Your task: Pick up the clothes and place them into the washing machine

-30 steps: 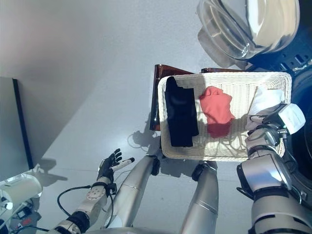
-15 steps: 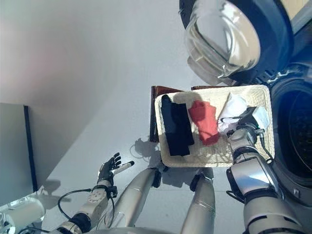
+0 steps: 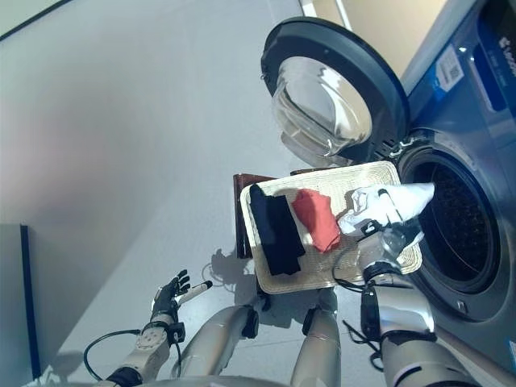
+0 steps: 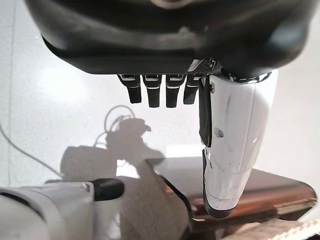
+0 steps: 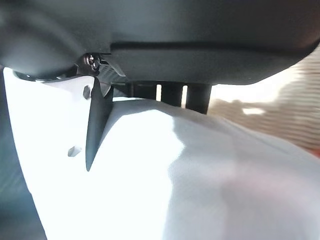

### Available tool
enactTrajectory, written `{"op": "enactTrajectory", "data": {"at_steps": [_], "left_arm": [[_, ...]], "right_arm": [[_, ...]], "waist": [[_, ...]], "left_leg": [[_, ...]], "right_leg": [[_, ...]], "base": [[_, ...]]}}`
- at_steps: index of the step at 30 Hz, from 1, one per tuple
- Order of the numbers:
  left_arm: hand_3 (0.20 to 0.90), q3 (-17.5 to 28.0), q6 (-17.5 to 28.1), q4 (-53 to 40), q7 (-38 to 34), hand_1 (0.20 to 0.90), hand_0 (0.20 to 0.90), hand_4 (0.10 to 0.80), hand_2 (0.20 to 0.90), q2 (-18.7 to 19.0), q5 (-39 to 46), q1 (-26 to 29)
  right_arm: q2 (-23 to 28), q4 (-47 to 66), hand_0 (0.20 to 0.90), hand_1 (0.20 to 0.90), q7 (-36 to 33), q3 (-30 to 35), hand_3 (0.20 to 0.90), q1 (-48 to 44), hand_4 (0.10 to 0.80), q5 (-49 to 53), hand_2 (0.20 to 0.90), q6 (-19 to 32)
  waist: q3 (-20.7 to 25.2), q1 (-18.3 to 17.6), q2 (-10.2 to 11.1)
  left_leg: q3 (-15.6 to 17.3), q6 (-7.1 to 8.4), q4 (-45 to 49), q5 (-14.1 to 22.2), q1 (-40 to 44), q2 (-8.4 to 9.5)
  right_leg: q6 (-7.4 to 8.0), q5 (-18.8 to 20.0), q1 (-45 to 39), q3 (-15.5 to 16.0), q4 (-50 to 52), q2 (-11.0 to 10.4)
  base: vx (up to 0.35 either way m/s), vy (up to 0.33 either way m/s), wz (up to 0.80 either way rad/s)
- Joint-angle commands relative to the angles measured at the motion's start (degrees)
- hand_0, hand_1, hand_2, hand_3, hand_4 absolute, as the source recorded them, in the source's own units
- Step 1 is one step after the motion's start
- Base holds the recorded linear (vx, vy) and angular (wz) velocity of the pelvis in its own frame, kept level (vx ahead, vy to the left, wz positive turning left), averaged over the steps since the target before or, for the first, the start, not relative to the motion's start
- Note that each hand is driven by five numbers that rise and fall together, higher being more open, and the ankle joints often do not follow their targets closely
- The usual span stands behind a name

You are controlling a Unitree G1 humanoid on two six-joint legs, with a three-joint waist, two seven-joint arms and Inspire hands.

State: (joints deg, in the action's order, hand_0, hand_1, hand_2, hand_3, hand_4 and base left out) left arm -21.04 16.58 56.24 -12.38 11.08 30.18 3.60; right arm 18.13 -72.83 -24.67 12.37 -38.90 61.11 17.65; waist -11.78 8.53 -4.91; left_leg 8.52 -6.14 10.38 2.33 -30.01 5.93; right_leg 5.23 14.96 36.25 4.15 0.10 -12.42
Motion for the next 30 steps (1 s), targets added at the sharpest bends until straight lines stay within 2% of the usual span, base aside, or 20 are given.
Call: {"op": "enactTrajectory", "data": {"at_steps": [1, 4, 8, 11, 19, 24, 26, 27, 28, 30], "left_arm": [[0.900, 0.26, 1.73, 1.35, -0.04, 0.900, 0.900, 0.800, 0.900, -1.22, 2.58, -1.70], [0.900, -0.40, 2.36, 1.16, 0.31, 0.900, 0.900, 0.800, 0.900, -1.94, 3.30, -2.22], [0.900, -1.61, 3.12, 2.01, 0.30, 0.900, 0.900, 0.800, 0.900, -2.35, 4.23, -1.98], [0.900, -2.45, 3.22, 3.17, -0.21, 0.900, 0.900, 0.800, 0.900, -2.23, 4.26, -2.11], [0.900, -3.36, 3.58, 4.00, -0.33, 0.900, 0.900, 0.800, 0.900, -2.11, 3.53, -2.64], [0.900, -2.64, 4.34, 2.80, -0.08, 0.900, 0.900, 0.800, 0.900, -1.19, 2.55, -3.25], [0.900, -2.34, 4.89, 1.87, -0.09, 0.900, 0.900, 0.800, 0.900, -0.24, 2.40, -3.84], [0.900, -1.99, 4.94, 1.86, -0.22, 0.900, 0.900, 0.800, 0.900, 0.25, 2.35, -3.95], [0.900, -2.25, 5.01, 1.83, -0.28, 0.900, 0.900, 0.800, 0.900, 0.35, 2.38, -4.14], [0.900, -2.34, 4.98, 1.56, -0.29, 0.900, 0.900, 0.800, 0.900, 0.28, 2.46, -4.19]], "right_arm": [[0.58, 8.70, 0.200, 0.200, 4.44, 1.76, 0.200, -0.94, 0.300, 9.19, 0.200, 10.14], [-0.78, 11.66, 0.200, 0.200, 5.32, 5.40, 0.200, -0.93, 0.300, 11.78, 0.200, 13.90], [1.39, 11.99, 0.200, 0.200, 0.42, 8.58, 0.200, -4.37, 0.300, 10.71, 0.200, 18.84], [4.87, 13.87, 0.200, 0.200, -3.43, 8.10, 0.200, -7.97, 0.300, 6.51, 0.200, 19.54], [12.08, 13.40, 0.200, 0.200, -7.37, 7.26, 0.200, -14.29, 0.300, 2.45, 0.200, 20.08], [20.45, 14.92, 0.200, 0.200, -9.27, 4.00, 0.200, -19.13, 0.300, -2.93, 0.200, 19.12], [24.14, 19.35, 0.200, 0.200, -9.39, 1.39, 0.200, -22.44, 0.300, -5.01, 0.200, 19.65], [26.24, 20.37, 0.263, 0.263, -9.71, 0.14, 0.263, -24.11, 0.345, -5.78, 0.263, 19.70], [26.96, 20.30, 0.900, 0.900, -10.13, -1.18, 0.900, -25.31, 0.800, -6.15, 0.900, 19.68], [27.47, 19.97, 0.900, 0.900, -9.83, -2.28, 0.900, -26.15, 0.800, -6.03, 0.900, 19.32]], "waist": [[1.09, 0.83, -5.98], [1.14, 0.74, -7.27], [1.30, 0.74, -8.69], [1.38, 0.73, -9.45], [2.19, 1.51, -11.10], [3.20, 2.24, -12.13], [3.58, 2.31, -12.05], [3.72, 2.30, -12.00], [3.79, 2.33, -11.96], [3.83, 2.27, -11.95]], "left_leg": [[-5.16, 7.70, -3.46, -3.69, -1.75, -2.35], [-4.84, 7.53, -3.20, -3.54, -2.18, -2.26], [-4.66, 7.55, -3.27, -3.76, -3.10, -2.29], [-4.67, 7.75, -3.57, -4.13, -4.03, -2.45], [-4.10, 7.97, -5.08, -4.85, -4.12, -2.75], [-3.81, 8.08, -5.20, -4.85, -4.08, -2.72], [-3.76, 8.22, -5.28, -4.92, -4.09, -2.65], [-3.73, 8.32, -5.50, -5.01, -3.94, -2.55], [-3.71, 8.37, -5.72, -5.11, -3.83, -2.49], [-3.64, 8.39, -5.90, -5.21, -3.77, -2.46]], "right_leg": [[1.08, -8.21, -4.89, 0.77, 5.88, 1.06], [1.02, -8.39, -4.23, 0.19, 6.13, 1.14], [0.81, -8.55, -2.49, -0.19, 6.58, 1.46], [0.72, -8.37, -1.07, -0.50, 6.99, 1.69], [0.69, -8.35, 0.61, -1.66, 7.13, 2.25], [0.73, -8.64, 1.31, -2.25, 7.63, 2.15], [0.77, -8.56, 1.49, -2.42, 7.75, 2.12], [0.80, -8.51, 1.63, -2.43, 7.81, 2.13], [0.80, -8.46, 1.73, -2.50, 7.89, 2.13], [0.79, -8.42, 1.78, -2.60, 7.88, 2.15]], "base": [[-0.017, 0.029, -0.18], [-0.030, 0.027, -0.10], [-0.034, 0.000, -0.14], [-0.045, -0.016, -0.07], [-0.002, 0.010, -0.12], [0.009, 0.008, -0.10], [-0.001, 0.001, -0.02], [0.000, 0.000, 0.00], [0.000, 0.000, 0.00], [0.000, 0.000, 0.00]]}}
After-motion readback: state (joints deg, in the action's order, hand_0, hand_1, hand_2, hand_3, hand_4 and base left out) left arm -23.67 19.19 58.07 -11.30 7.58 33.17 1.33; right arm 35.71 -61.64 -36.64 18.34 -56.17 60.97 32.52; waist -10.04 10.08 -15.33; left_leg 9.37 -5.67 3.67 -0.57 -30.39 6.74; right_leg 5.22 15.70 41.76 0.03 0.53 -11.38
